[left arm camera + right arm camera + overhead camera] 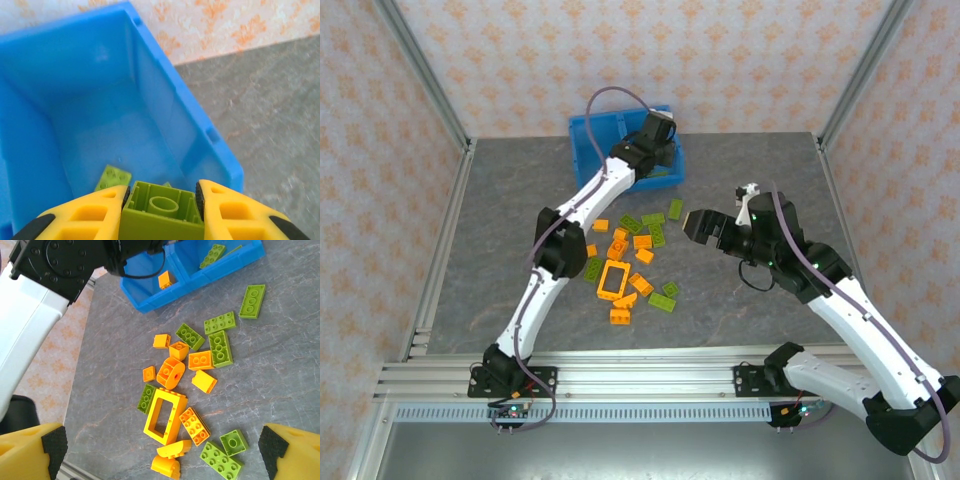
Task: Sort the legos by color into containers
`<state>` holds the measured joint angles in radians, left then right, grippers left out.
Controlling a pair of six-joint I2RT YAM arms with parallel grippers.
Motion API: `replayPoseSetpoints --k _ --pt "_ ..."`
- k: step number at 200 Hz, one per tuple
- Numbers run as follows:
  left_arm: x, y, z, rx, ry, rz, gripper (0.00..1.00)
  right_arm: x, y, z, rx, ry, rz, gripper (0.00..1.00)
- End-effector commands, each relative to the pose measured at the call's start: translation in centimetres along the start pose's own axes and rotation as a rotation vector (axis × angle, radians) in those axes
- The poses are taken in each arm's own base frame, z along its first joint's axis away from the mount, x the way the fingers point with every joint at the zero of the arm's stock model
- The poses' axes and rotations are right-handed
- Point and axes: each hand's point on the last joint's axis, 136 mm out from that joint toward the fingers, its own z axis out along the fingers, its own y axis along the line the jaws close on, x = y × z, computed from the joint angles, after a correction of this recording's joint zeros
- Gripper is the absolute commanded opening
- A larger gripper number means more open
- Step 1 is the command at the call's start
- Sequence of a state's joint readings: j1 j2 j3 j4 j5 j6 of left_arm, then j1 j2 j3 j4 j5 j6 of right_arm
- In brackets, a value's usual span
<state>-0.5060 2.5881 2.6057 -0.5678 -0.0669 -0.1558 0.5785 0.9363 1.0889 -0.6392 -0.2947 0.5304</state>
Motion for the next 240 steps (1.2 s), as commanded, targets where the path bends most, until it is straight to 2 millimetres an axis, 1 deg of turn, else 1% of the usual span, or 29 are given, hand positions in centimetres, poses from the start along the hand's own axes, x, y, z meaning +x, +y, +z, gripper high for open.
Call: replayPoseSetpoints --k 1,13,26,40,52,73,92,96,97,104,105,109,113,114,119,121,123,125,128,129,135,138,150,162,177,197,208,222,240 --pt "-1.7 1.6 -1.0 -0.084 -0.028 -0.005 0.36 0.2 -0.6 -0.2 0.027 -0.005 -0.014 0.99" --pt "-1.8 1.4 -0.9 -0.075 -0.037 -0.022 0.45 0.2 -0.5 -0.4 0.025 -0.006 -0.017 0.99" --pt "-2.1 1.1 -1.3 -0.056 -0.041 -0.039 0.55 0.2 -0.6 -0.6 0.032 -0.003 -0.021 1.0" --pt "-2.9 0.6 -2.4 -0.021 -0.045 -0.058 0.58 0.3 -0.9 -0.7 0.047 -0.002 -0.026 0.99" --pt "-4.0 0.0 -4.1 0.019 -0.051 -0.071 0.61 0.4 -1.4 -0.6 0.066 -0.005 -0.031 0.99" --pt "-6.0 -1.3 -8.2 0.12 -0.054 -0.092 0.67 0.3 -2.7 -0.2 0.125 -0.024 -0.019 0.99" --pt "-7.3 -2.1 -13.2 0.212 -0.047 -0.096 0.68 0.1 -4.0 0.8 0.195 -0.035 -0.013 0.99" --pt "-7.4 -2.1 -14.3 0.225 -0.047 -0.093 0.68 0.1 -4.4 1.2 0.217 -0.035 -0.012 0.99" --pt "-7.1 -2.1 -14.2 0.225 -0.039 -0.091 0.68 0.1 -4.4 1.2 0.219 -0.035 -0.012 0.99" --pt "-7.2 -1.9 -16.3 0.242 -0.043 -0.084 0.68 0.0 -5.0 1.9 0.256 -0.033 -0.014 1.0" --pt "-7.4 -1.9 -16.7 0.247 -0.052 -0.084 0.68 -0.1 -5.1 1.9 0.258 -0.036 -0.015 1.0" --pt "-7.0 -1.7 -17.5 0.251 -0.047 -0.078 0.69 -0.2 -5.4 2.4 0.279 -0.033 -0.015 0.99" --pt "-7.1 -1.4 -18.8 0.255 -0.058 -0.078 0.69 -0.2 -5.6 2.9 0.296 -0.029 -0.016 0.99" --pt "-6.8 -1.3 -18.8 0.254 -0.054 -0.077 0.69 -0.2 -5.7 3.0 0.3 -0.027 -0.015 0.99" --pt "-6.9 -0.9 -20.6 0.257 -0.07 -0.073 0.69 -0.3 -5.9 3.5 0.32 -0.021 -0.015 0.99" --pt "-6.5 -0.7 -20.8 0.255 -0.067 -0.07 0.69 -0.3 -6.1 3.9 0.333 -0.014 -0.016 0.99" --pt "-6.9 -0.5 -22.1 0.26 -0.086 -0.068 0.69 -0.3 -6.2 4.2 0.341 -0.01 -0.016 0.99" --pt "-6.9 -0.3 -22.9 0.263 -0.095 -0.066 0.69 -0.4 -6.3 4.5 0.349 -0.005 -0.017 0.99" --pt "-6.7 0.0 -23.8 0.264 -0.101 -0.06 0.7 -0.4 -6.4 5.0 0.362 0.004 -0.019 0.99" --pt "-6.4 0.1 -23.8 0.262 -0.095 -0.056 0.7 -0.4 -6.4 5.0 0.362 0.004 -0.019 0.99" --pt "-6.2 0.7 -26.0 0.266 -0.114 -0.043 0.7 -0.4 -6.8 6.2 0.393 0.023 -0.018 0.99" --pt "-5.5 1.0 -26.4 0.261 -0.105 -0.033 0.71 -0.4 -7.0 6.8 0.408 0.035 -0.019 0.99" --pt "-3.8 2.2 -29.6 0.257 -0.106 0.009 0.71 -0.6 -7.3 8.9 0.453 0.069 -0.024 1.0" --pt "-1.6 3.3 -32.1 0.257 -0.093 0.056 0.72 -0.6 -7.8 11.3 0.49 0.103 -0.032 0.99" --pt "1.6 4.3 -34.7 0.269 -0.053 0.121 0.76 -0.7 -8.7 14.5 0.544 0.134 -0.041 0.98" --pt "5.7 5.6 -37.3 0.278 0.004 0.185 0.84 -0.9 -9.9 18.3 0.595 0.165 -0.038 0.96" --pt "7.8 6.4 -38.4 0.276 0.029 0.21 0.9 -0.9 -11.0 20.3 0.63 0.186 -0.034 0.94" --pt "10.1 7.3 -39.3 0.265 0.047 0.227 0.96 -0.9 -11.9 22.5 0.656 0.199 -0.031 0.9" --pt "12.1 8.5 -39.9 0.233 0.043 0.24 1.0 -0.6 -13.4 25.0 0.676 0.235 -0.019 0.84"
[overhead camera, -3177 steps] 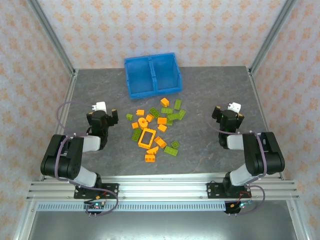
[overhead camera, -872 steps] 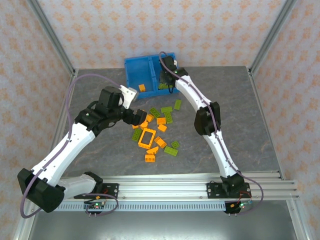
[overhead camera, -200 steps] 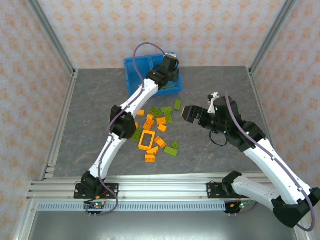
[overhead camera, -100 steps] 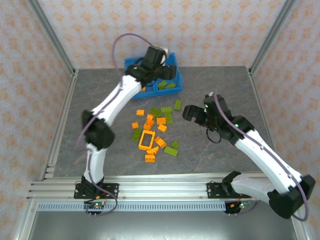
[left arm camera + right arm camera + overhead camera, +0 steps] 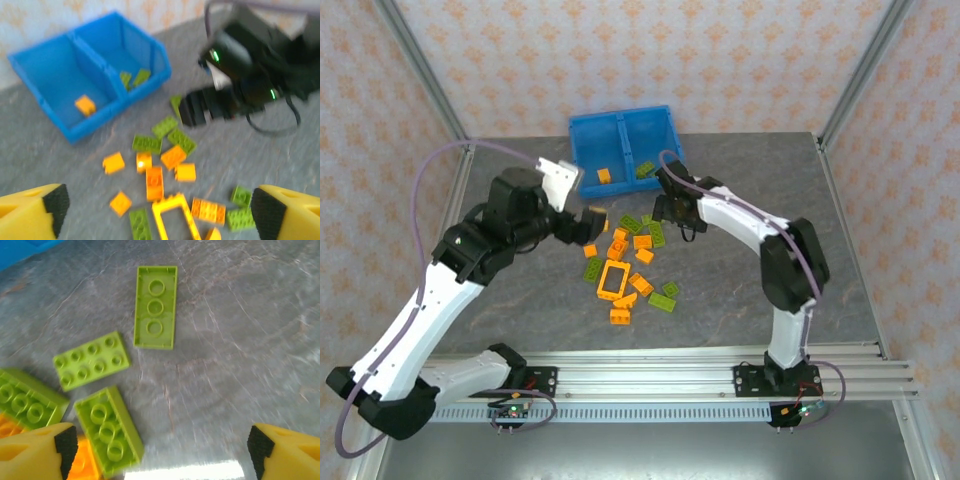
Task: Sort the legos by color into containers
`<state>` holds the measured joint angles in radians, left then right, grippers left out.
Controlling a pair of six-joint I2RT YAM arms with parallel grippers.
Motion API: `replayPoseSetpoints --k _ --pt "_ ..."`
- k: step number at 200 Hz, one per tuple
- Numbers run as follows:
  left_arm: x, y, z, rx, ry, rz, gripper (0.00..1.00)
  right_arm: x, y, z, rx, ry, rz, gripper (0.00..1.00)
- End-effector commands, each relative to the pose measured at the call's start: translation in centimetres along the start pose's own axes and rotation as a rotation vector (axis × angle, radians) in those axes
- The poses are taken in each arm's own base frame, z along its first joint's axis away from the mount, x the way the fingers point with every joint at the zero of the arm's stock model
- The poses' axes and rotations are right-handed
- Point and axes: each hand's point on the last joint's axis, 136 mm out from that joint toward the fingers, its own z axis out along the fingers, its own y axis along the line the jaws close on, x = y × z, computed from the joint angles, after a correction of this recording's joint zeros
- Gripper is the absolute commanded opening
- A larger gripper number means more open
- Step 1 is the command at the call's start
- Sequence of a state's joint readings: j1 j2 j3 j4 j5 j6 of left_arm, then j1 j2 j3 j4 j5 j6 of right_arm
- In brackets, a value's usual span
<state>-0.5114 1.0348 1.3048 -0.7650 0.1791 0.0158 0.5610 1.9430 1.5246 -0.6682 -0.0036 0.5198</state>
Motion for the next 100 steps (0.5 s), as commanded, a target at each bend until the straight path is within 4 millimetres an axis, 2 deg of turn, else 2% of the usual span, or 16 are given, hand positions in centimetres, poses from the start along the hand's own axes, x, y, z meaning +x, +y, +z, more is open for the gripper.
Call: replayPoseSetpoints --k 1,35,72,84,100 --pt "4.1 0.5 -1.3 -0.019 0.073 0.065 1.0 -1.7 -0.4 2.3 0.05 -0.004 0.012 0.84" --pt "6.1 2.2 -1.3 -0.113 0.063 0.092 1.0 -2.3 -0.4 5.9 0.048 0.056 0.039 0.72" --pt "6.9 2.5 0.2 -0.126 0.065 0.104 1.0 -2.9 0.5 7.3 0.043 0.082 0.03 0.72" --pt "7.2 2.6 0.7 -0.131 0.082 0.109 1.0 -2.8 0.3 7.9 0.059 0.095 0.036 0.68" --pt "7.6 2.6 1.1 -0.13 0.1 0.111 1.0 -2.4 -0.1 8.7 0.077 0.111 0.045 0.58"
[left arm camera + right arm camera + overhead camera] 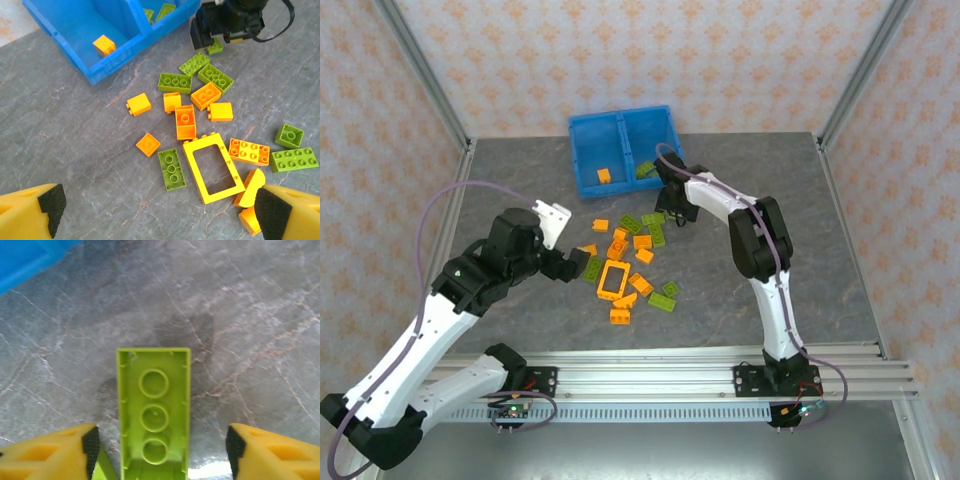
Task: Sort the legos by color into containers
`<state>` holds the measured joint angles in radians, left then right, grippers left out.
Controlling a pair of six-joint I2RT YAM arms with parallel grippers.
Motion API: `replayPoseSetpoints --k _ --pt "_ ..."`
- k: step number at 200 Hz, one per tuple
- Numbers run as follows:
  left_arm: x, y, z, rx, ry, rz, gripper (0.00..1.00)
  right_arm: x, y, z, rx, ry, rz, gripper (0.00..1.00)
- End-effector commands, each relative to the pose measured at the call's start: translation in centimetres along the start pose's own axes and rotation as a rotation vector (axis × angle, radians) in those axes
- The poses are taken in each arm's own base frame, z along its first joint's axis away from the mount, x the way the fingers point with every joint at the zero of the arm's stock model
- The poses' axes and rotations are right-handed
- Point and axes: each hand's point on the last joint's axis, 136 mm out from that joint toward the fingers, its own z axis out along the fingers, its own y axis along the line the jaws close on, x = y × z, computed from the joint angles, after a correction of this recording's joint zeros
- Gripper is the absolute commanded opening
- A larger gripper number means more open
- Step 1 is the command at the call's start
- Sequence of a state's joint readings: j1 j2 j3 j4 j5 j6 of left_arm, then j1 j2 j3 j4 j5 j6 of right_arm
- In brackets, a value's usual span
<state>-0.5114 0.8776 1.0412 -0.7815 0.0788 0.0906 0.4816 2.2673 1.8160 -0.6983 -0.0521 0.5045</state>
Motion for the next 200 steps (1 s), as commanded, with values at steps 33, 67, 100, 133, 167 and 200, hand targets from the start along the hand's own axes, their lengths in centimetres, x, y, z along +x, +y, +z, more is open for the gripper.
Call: replayPoseSetpoints --k 33,67,100,133,167,200 --pt "-0.3 -0.2 1.1 0.002 -0.039 0.01 1.0 1.5 -1.9 0.8 0.088 0.051 0.003 0.42" --pt "0.1 -0.8 1.5 0.034 -0.033 0.025 1.0 1.6 -3.6 -2.4 0.093 -0.013 0.003 0.33" --pt "0.2 -1.4 1.9 0.068 -0.027 0.036 1.0 0.9 -4.5 -9.1 0.014 -0.138 0.0 0.29" --pt "0.5 -1.1 2.4 0.061 -0.001 0.041 1.0 -1.0 -2.0 -16.1 -0.132 -0.266 -0.073 0.29" --pt "0.9 -0.8 2.9 0.057 0.013 0.029 1.0 -5.1 1.0 -19.8 -0.197 -0.415 -0.106 0.29" --pt "1.2 -0.5 3.0 0.04 0.02 0.025 1.0 -9.4 4.1 -17.5 -0.181 -0.418 -0.113 0.29"
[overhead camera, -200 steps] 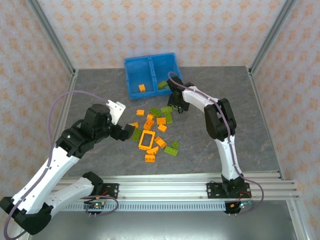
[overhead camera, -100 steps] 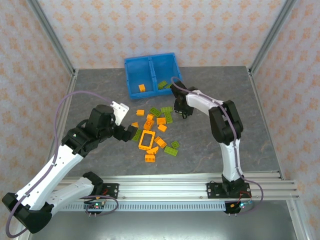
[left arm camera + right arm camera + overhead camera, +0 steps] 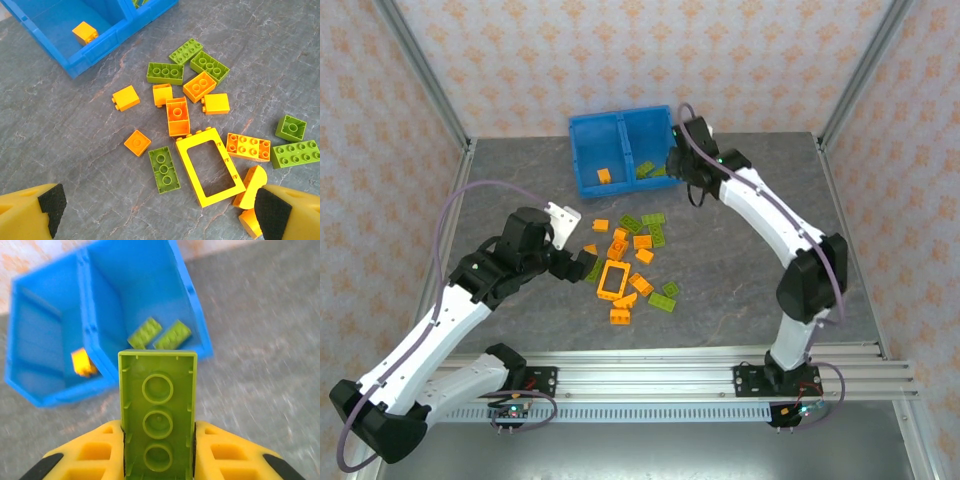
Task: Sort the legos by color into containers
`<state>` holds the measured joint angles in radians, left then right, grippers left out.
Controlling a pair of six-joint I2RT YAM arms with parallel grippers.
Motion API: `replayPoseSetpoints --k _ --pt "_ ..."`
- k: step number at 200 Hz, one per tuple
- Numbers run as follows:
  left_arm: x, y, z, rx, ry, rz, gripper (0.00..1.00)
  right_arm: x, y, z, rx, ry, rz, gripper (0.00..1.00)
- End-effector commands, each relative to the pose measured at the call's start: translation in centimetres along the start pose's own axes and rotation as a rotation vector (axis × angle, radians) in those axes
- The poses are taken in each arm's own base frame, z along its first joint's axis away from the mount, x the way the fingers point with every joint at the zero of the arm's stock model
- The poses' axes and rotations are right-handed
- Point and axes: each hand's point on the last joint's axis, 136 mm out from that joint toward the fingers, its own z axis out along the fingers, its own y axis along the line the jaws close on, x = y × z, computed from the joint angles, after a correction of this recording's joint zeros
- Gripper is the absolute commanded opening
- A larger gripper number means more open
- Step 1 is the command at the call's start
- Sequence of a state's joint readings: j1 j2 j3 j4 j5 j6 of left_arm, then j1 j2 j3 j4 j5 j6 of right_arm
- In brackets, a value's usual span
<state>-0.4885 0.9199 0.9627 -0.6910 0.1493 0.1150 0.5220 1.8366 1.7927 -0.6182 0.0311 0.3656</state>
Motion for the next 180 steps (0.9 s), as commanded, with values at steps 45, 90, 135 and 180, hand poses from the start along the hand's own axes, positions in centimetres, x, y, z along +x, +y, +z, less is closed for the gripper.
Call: replayPoseSetpoints --k 45,90,135,180 --pt "0.0 1.3 -0.2 -0.053 -0.029 -0.004 1.0 -1.6 0.6 12.2 0.084 0.051 -0.108 0.3" --pt "0.1 1.7 0.1 -0.061 -0.024 -0.019 1.0 -0.3 1.4 17.9 0.029 0.073 -0.143 0.34" --pt "0.4 1.8 0.6 -0.06 -0.005 -0.027 1.0 -0.7 1.8 18.3 0.006 0.067 -0.136 0.51" --pt "0.5 1.9 1.0 -0.059 0.009 -0.034 1.0 -3.6 2.9 12.3 -0.04 0.041 -0.116 0.51"
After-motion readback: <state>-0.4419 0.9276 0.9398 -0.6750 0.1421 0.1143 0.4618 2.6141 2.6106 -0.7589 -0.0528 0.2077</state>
